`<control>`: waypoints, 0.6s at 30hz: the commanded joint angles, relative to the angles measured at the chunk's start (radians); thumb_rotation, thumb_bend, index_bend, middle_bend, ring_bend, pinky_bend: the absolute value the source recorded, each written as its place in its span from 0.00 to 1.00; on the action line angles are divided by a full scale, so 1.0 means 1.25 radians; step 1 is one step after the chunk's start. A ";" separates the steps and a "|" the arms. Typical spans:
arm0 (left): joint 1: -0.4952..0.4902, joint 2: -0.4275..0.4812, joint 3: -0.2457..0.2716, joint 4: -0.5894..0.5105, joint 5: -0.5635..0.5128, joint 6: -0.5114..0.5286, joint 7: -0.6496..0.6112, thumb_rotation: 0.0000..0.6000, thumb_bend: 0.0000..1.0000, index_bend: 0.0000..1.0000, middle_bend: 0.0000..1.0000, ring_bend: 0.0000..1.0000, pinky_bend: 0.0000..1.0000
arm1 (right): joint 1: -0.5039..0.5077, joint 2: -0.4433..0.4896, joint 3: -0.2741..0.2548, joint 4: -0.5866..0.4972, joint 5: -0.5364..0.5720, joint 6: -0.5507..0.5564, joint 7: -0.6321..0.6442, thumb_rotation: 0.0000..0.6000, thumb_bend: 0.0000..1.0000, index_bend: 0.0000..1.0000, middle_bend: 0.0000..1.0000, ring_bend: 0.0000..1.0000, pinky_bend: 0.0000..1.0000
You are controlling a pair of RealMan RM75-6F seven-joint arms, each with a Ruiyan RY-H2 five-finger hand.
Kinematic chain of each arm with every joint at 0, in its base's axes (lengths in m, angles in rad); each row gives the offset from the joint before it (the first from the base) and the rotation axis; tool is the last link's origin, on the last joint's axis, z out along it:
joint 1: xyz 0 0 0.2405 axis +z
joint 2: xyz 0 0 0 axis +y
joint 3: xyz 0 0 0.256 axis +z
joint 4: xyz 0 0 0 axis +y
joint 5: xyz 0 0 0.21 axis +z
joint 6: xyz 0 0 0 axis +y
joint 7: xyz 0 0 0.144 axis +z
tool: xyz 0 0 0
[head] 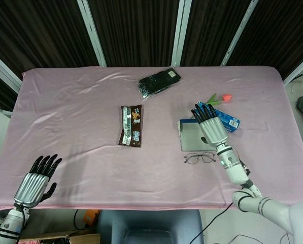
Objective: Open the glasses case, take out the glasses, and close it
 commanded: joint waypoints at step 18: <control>0.003 0.008 0.005 -0.002 0.012 0.008 -0.016 1.00 0.42 0.00 0.00 0.00 0.00 | -0.071 0.044 -0.098 -0.079 -0.019 -0.043 0.075 1.00 0.42 0.60 0.03 0.00 0.00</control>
